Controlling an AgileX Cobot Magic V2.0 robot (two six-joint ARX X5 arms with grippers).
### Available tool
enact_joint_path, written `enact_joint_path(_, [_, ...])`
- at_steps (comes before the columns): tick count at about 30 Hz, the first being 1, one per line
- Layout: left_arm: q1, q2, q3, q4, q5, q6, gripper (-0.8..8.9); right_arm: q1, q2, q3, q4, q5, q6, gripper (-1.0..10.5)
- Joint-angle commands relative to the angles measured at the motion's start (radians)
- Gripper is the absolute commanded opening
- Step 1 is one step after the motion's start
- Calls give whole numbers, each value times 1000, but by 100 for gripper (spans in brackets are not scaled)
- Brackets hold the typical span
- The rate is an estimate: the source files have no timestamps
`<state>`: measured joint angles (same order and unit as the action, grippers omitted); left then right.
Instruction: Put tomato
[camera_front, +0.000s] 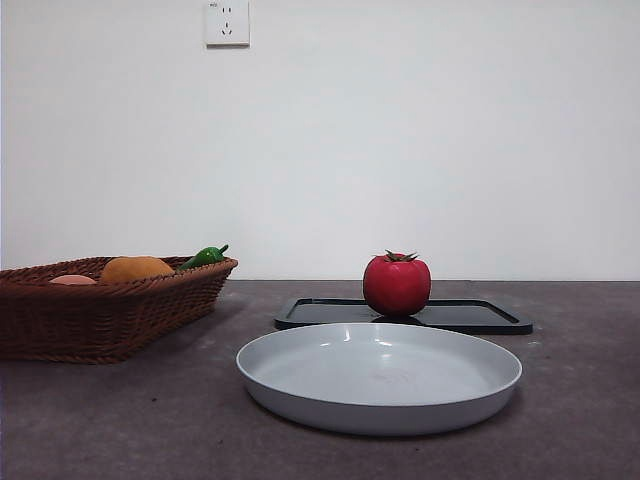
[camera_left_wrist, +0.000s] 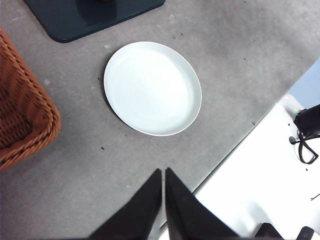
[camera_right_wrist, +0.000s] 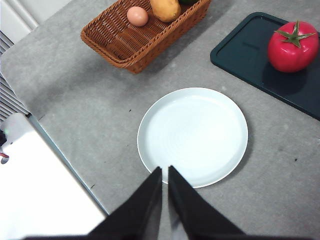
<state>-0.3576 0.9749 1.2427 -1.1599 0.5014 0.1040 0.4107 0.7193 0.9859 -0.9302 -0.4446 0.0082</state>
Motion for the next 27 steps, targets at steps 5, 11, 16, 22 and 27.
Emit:
enact_joint_path(5, [-4,5,20,8,5,11,8,5,4,6,10,-1,10,9])
enact_joint_path(11, [-4,5,20,8,5,11,8,5,4,6,10,-1,10,9])
enact_joint_path(16, [24,-35,20,61,-7,69,7,5,4,6,10,-1,10,9])
enact_joint_path(22, [177,-205,-79,473,-7,66,7,5,4,6,10,-1,10,9])
enact_joint_path(27, [325,-406,-327,840,-49,40,7,5,4,6,10,-1,10,9])
